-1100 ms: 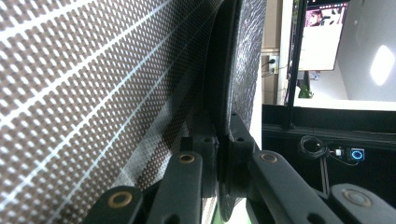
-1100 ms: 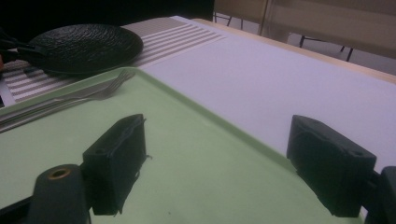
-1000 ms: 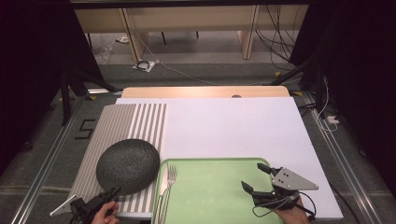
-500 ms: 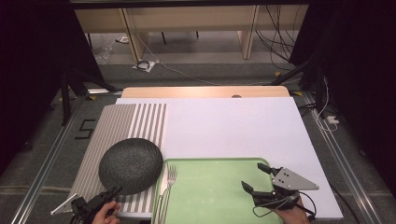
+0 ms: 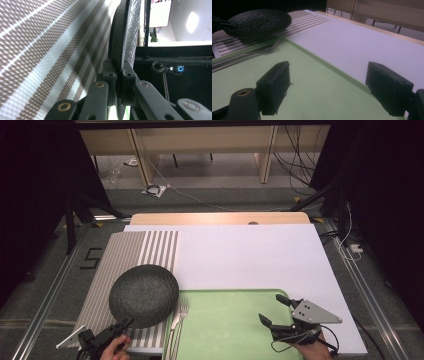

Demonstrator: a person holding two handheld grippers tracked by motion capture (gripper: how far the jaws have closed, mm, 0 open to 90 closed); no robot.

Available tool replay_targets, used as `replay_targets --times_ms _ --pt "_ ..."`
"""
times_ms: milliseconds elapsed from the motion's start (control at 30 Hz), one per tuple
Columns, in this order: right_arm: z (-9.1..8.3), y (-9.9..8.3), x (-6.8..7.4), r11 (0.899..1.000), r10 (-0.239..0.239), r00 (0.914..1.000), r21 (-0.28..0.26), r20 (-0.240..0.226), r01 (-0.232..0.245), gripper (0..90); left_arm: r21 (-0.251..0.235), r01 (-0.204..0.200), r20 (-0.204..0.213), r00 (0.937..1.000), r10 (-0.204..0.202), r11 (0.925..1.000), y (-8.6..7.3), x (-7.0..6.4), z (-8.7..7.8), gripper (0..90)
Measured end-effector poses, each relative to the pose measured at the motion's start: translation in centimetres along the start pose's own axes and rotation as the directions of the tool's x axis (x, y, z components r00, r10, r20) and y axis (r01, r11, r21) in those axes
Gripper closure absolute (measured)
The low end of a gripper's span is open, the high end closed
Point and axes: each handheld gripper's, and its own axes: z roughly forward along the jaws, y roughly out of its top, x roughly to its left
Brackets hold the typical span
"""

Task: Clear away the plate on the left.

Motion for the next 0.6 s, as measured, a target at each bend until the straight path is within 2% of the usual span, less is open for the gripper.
replay_targets --times_ms 433,600 --pt "0.0 0.0 0.0 1.000 0.001 1.0000 -0.003 0.002 -0.001 20.6 0.062 -0.028 0.031 0.9992 0.026 0.9977 -1.0 -0.8 0.6 85.5" --pt "0.0 0.0 -0.1 1.000 0.002 1.0000 -0.004 0.005 -0.002 20.6 0.096 -0.026 0.052 0.9984 0.022 0.9951 -1.7 -1.3 1.0 85.7"
